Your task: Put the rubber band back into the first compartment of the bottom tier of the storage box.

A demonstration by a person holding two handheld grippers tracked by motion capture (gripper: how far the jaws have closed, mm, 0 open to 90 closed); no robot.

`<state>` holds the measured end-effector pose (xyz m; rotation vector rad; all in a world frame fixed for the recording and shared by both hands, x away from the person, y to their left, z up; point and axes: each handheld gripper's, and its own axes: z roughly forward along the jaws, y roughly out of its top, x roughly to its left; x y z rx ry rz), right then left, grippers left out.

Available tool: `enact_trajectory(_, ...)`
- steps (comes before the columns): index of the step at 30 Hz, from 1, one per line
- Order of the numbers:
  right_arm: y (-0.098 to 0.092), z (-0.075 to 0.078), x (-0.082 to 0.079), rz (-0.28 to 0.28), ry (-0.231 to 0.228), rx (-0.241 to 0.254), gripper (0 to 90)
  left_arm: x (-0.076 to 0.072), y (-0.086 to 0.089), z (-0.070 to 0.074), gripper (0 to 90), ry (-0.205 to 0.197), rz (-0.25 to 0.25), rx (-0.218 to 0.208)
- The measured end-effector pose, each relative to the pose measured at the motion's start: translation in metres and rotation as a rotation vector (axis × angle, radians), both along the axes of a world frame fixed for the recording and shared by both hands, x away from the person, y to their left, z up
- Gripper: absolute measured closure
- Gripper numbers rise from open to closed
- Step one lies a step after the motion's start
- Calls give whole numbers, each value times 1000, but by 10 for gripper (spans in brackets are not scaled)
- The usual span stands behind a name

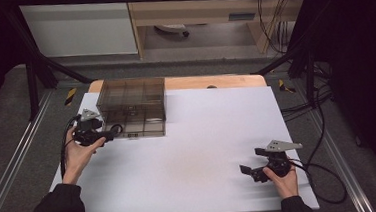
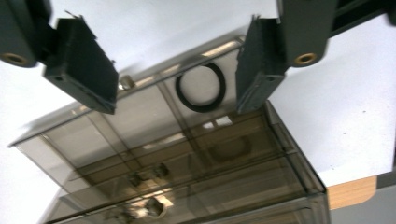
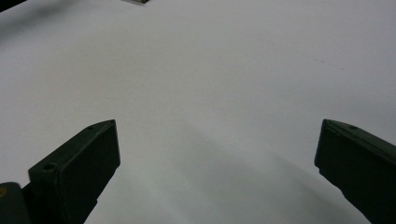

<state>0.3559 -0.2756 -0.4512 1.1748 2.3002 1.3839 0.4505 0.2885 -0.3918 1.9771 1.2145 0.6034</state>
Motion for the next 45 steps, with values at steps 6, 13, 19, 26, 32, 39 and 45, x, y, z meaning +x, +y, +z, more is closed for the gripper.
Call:
enact_trajectory(6, 0, 0, 0, 1, -2, 0, 7, -14, -2, -5, 213, -24, -34, -29)
enact_trajectory(13, 0, 0, 0, 0, 0, 0, 7, -29, -6, -9, 121, -37, -85, -38)
enact_trajectory(19, 0, 0, 0, 0, 1, 0, 7, -43, -8, -15, 78, -40, -106, -35)
enact_trajectory(26, 0, 0, 0, 0, 2, 1, 6, -59, -5, -26, 68, -40, -122, -42)
enact_trajectory(32, 0, 0, 0, 1, 1, -1, 7, -73, 0, -36, 68, -36, -129, -54)
enact_trajectory(39, 1, -1, 0, 3, 3, -2, 6, -86, 4, -44, 67, -37, -141, -70)
enact_trajectory(45, 1, -1, 0, 1, 7, -3, 6, -92, 5, -53, 54, -25, -165, -68)
